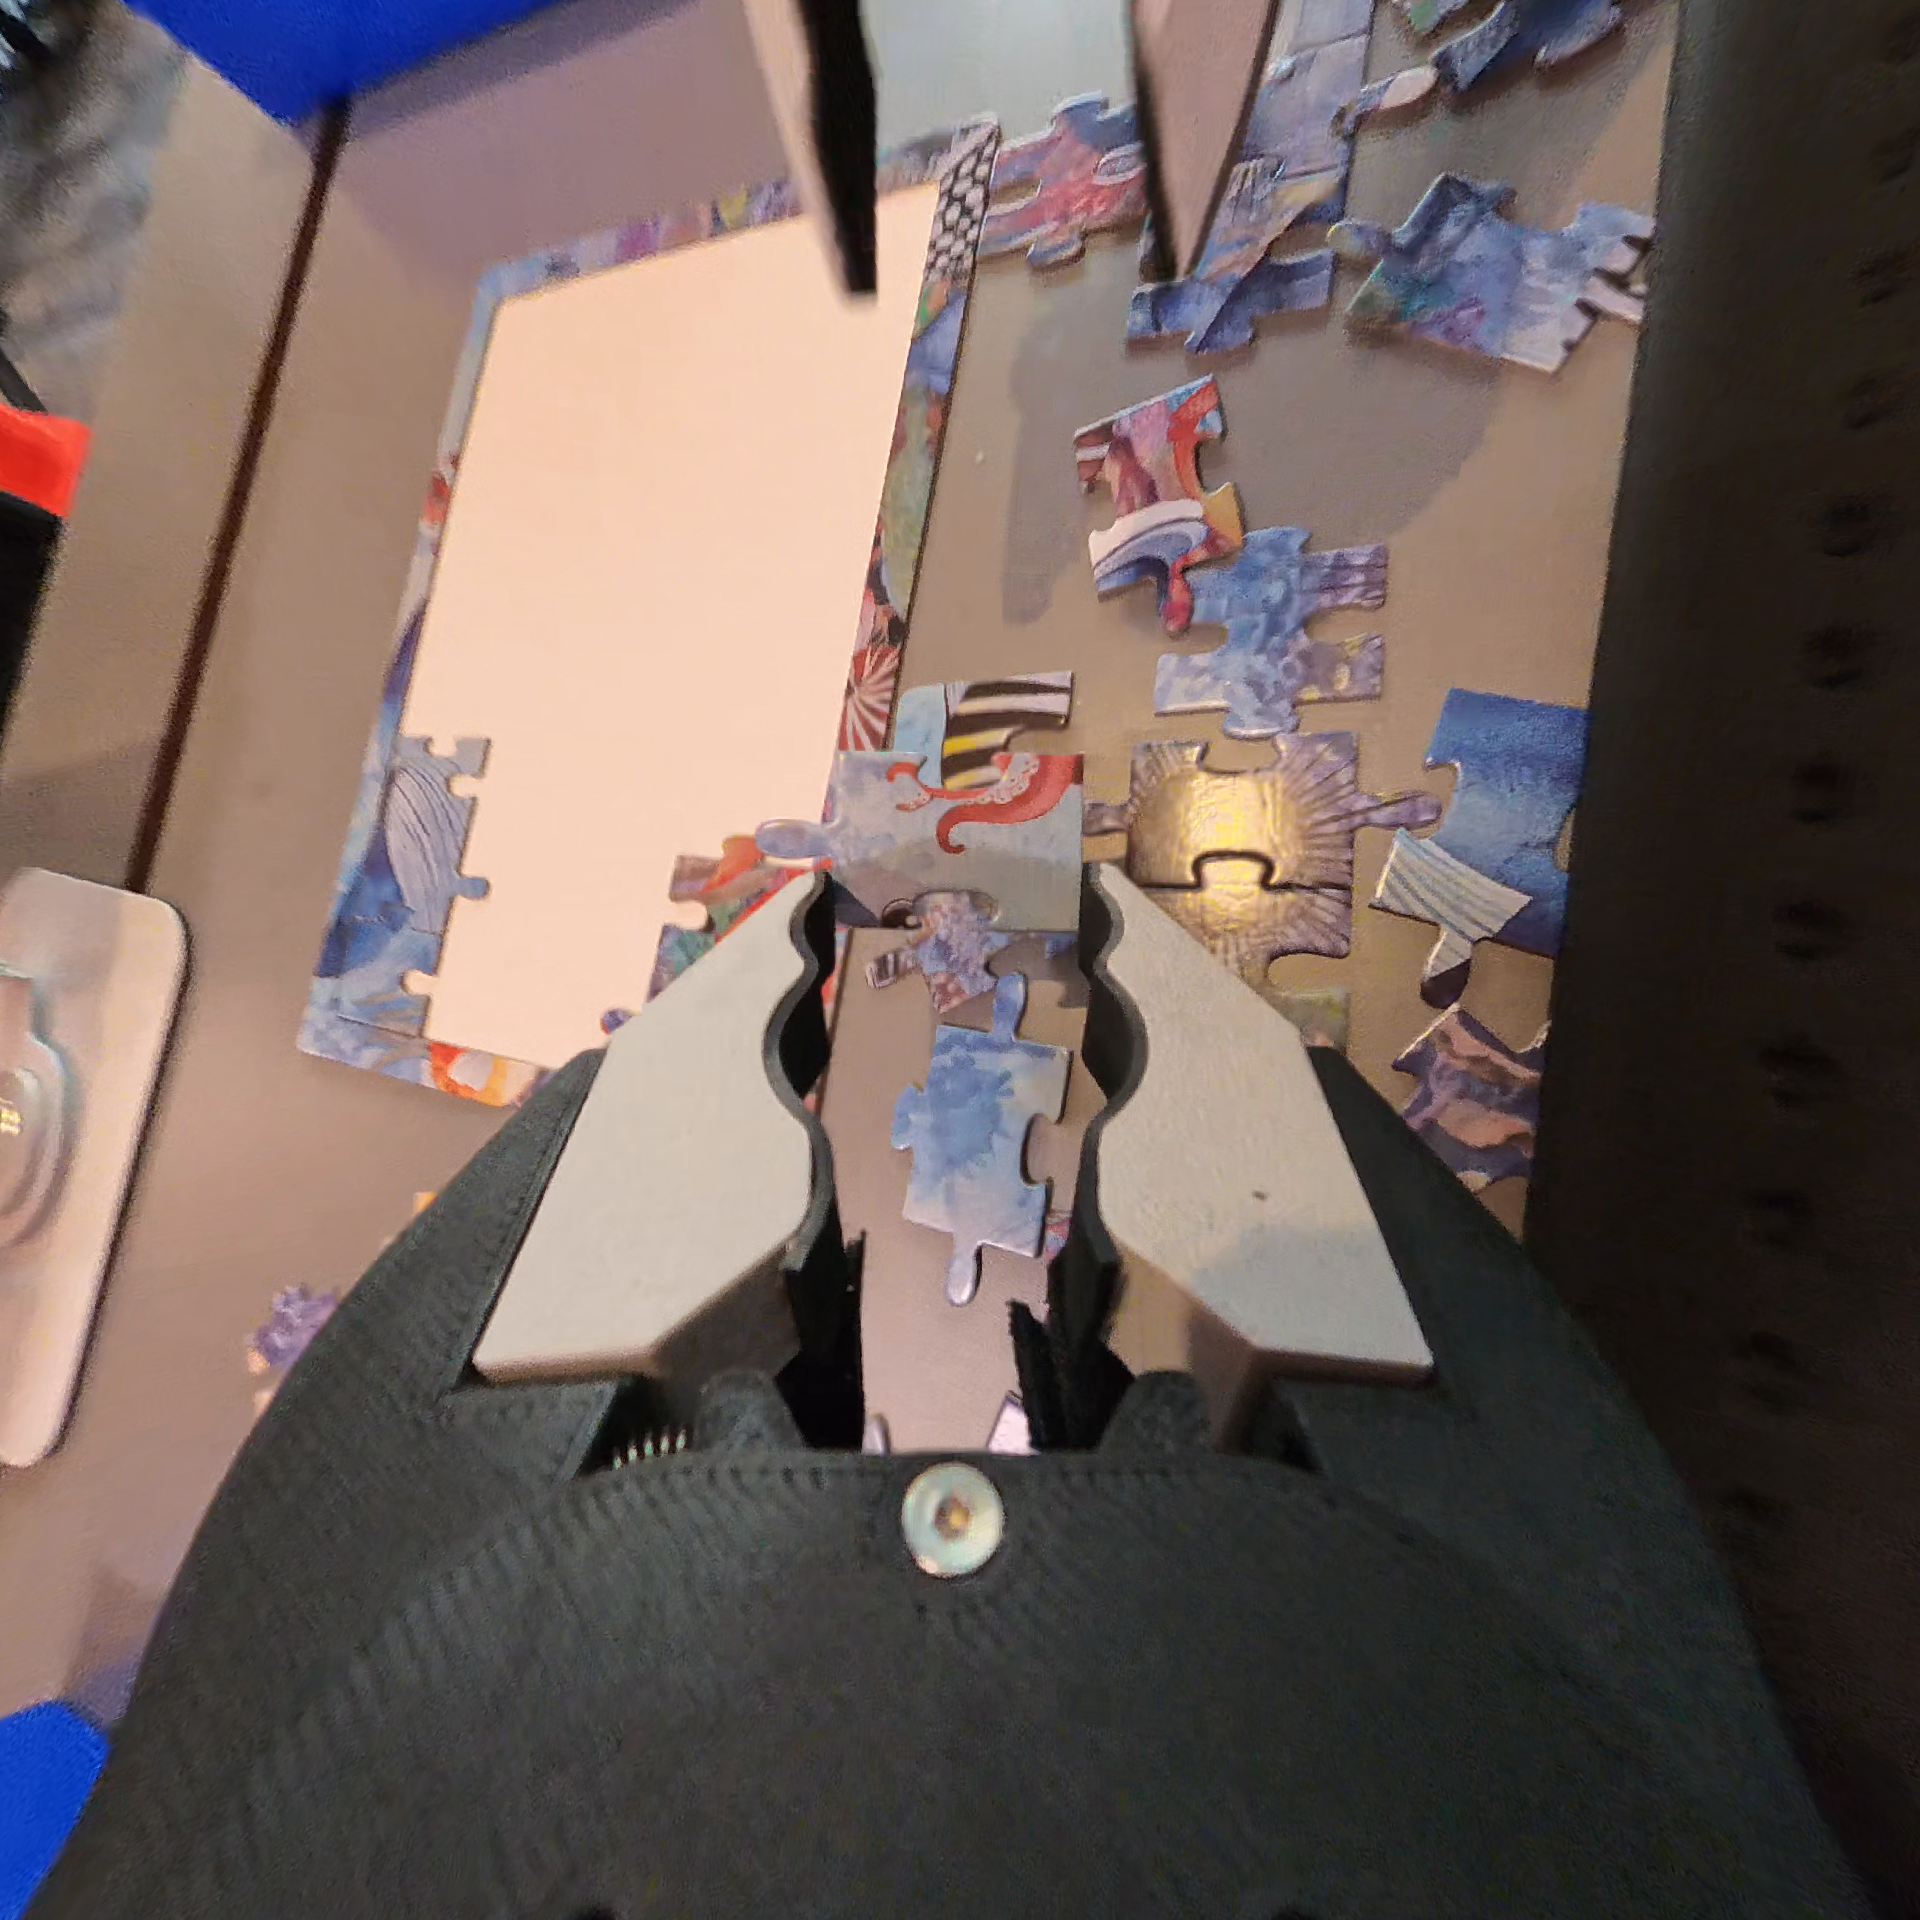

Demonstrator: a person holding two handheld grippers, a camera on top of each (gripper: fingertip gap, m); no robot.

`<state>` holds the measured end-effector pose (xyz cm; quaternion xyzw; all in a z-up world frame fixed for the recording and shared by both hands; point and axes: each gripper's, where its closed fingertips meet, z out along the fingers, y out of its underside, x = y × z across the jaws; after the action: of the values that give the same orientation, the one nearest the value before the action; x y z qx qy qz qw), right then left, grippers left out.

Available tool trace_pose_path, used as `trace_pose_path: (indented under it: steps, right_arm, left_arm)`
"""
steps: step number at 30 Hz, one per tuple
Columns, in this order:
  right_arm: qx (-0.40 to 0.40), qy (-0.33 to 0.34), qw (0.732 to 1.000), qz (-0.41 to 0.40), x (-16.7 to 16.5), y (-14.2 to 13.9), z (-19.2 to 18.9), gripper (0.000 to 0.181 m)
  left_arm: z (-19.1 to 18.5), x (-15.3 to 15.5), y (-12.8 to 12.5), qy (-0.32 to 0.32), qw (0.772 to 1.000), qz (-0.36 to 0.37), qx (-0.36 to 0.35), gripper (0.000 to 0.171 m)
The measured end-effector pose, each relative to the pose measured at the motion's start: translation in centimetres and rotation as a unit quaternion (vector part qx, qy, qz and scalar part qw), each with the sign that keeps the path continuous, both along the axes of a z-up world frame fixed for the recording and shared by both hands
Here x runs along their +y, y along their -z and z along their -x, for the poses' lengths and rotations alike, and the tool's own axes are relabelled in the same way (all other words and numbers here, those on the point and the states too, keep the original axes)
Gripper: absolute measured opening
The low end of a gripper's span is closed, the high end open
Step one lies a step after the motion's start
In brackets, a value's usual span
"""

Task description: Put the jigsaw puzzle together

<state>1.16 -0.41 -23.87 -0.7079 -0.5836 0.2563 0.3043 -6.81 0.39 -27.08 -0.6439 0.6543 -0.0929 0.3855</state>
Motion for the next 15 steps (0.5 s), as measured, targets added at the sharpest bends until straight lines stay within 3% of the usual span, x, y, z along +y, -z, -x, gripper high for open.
trace_pose_path:
  steps: [8,10,13,15]
  right_arm:
    - [0.072,-0.009,0.985,0.155,-1.3,0.8,5.2,0.047]
    - [0.084,-0.015,0.982,0.169,-1.6,1.0,5.7,0.039]
    - [0.102,-0.016,0.977,0.186,-1.6,1.0,5.8,0.006]
    - [0.109,-0.02,0.974,0.198,-1.7,1.1,5.7,0.004]
  left_arm:
    - [-2.0,-2.0,-1.5,0.043,0.991,-0.128,0.001,0.046]
    - [-2.6,-2.8,-1.3,0.056,0.989,-0.137,0.0,0.046]
    - [-2.9,-3.1,-1.1,0.06,0.986,-0.154,0.003,0.046]
    - [-3.0,-3.2,-1.1,0.062,0.986,-0.153,-0.004,0.046]
